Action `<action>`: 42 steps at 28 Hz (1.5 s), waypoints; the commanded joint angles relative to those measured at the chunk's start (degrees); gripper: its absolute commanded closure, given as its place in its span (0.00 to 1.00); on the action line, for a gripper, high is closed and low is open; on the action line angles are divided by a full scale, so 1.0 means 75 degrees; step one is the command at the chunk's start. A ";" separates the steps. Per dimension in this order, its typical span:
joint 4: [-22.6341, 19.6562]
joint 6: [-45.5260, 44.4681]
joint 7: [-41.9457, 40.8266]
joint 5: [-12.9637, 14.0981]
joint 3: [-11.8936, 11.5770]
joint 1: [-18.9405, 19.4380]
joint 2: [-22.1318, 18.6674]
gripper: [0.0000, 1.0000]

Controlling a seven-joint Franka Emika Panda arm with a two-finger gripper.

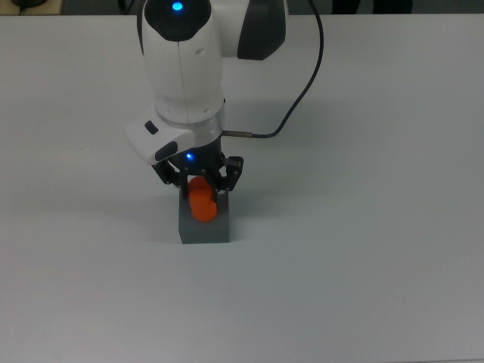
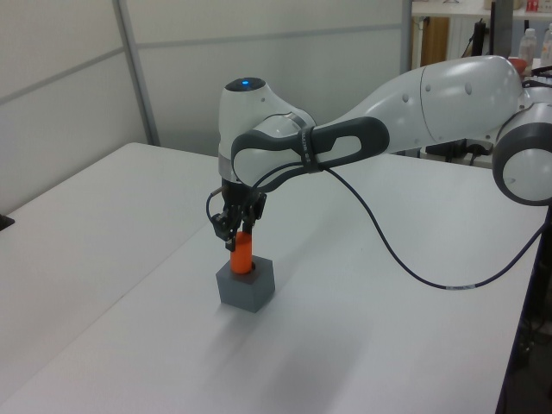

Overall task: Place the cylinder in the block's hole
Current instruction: 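Open the gripper and raise it away from the block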

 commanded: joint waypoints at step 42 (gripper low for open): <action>-0.0515 -0.3466 -0.1120 -0.0262 -0.0325 0.0143 -0.2755 0.00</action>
